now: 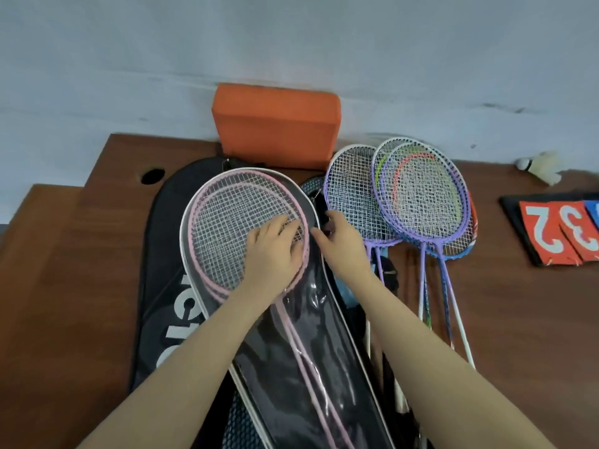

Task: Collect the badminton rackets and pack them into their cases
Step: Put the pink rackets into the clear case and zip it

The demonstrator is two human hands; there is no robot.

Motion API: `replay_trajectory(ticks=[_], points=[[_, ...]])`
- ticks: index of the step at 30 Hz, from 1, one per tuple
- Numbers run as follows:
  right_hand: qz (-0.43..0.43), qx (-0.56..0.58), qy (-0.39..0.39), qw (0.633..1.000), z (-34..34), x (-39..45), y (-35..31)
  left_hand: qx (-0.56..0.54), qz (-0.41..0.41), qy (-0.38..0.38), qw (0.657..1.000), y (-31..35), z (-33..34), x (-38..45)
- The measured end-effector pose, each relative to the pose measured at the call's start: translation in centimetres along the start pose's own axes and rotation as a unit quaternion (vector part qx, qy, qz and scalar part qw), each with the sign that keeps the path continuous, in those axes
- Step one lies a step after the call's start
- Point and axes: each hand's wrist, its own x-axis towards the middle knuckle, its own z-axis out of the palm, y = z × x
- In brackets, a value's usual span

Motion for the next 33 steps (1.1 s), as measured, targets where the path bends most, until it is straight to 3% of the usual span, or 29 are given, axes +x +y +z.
replay_trajectory(ticks=[5, 11, 15, 19, 23, 29, 33], points=[[0.015, 0.083, 0.012, 0.996, -0.1, 1.4, -0.7, 0.002, 0.002, -0.007, 1.000, -0.8, 0.0, 3.6], [-0.113, 0.090, 0.048, 0.988, -2.2, -0.8, -2.9, -0.058, 0.034, 0.088, 0.994, -1.0, -1.9, 5.6], [-0.167, 0.075, 0.046, 0.982, -3.7, -1.5, -4.4, -0.081, 0.093, 0.068, 0.990, -1.7, -4.0, 6.4], [-0.167, 0.079, 0.041, 0.982, -4.3, -2.4, -5.4, -0.067, 0.111, 0.045, 0.991, -1.9, -5.9, 6.5], [-0.128, 0.160, 0.048, 0.978, -4.9, -3.4, -6.1, -0.108, 0.107, 0.049, 0.987, -1.6, -7.1, 5.7], [-0.096, 0.146, 0.038, 0.984, -6.0, -3.5, -8.3, -0.177, 0.120, 0.116, 0.970, -1.0, -9.0, 3.7], [-0.107, 0.240, 0.045, 0.964, -6.6, -4.4, -9.6, -0.205, 0.135, 0.149, 0.958, -0.6, -10.6, 3.0]])
